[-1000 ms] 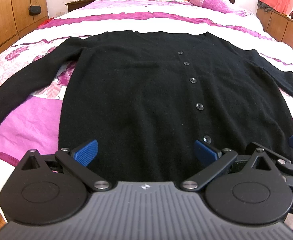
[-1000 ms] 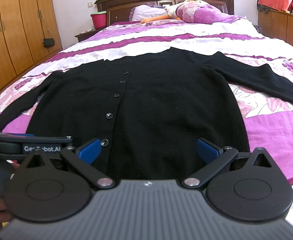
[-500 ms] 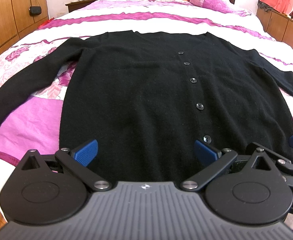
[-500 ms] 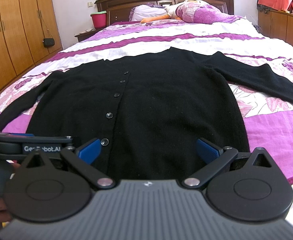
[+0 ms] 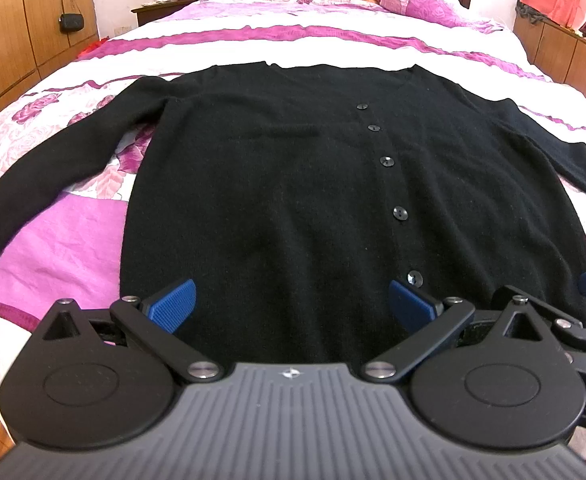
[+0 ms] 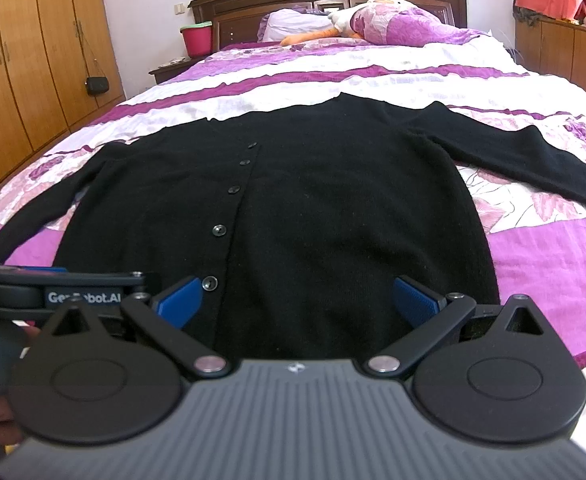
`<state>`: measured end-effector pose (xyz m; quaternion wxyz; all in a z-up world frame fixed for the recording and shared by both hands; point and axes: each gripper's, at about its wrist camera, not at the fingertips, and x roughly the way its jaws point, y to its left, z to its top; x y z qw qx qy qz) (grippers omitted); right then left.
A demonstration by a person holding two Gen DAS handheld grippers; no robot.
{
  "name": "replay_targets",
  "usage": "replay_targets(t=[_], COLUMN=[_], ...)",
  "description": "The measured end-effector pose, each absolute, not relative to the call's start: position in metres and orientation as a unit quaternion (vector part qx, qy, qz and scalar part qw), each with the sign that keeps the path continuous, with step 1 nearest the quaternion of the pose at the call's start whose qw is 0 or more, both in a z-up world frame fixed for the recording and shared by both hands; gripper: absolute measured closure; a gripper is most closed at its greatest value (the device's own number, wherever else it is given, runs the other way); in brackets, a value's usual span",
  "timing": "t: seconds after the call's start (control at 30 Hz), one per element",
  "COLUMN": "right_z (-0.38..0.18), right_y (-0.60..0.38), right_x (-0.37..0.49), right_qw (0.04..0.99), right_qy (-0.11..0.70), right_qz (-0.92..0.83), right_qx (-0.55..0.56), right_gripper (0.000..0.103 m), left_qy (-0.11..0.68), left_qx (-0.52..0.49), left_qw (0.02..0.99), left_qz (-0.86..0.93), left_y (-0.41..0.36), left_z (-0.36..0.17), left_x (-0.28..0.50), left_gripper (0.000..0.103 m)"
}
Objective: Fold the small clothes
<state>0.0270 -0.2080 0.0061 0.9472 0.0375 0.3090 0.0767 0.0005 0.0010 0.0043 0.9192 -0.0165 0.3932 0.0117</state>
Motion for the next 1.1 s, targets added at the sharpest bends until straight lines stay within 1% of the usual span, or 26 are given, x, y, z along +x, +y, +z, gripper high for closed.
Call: replay_targets(t=[1.1], right_z=[0.008], right_y=[-0.21], right_x=[0.0303], right_qw=[0.945], right_qy=[0.314], right_qz=[0.083], right_qx=[0.046], right_gripper=[0.0], left_qy=[0.397], left_qx=[-0.012], left_qw=[0.918], left_qz=[0.007], left_y=[0.0025], left_z=[0.0085], left_x=[0.0064], left_gripper=[0.0])
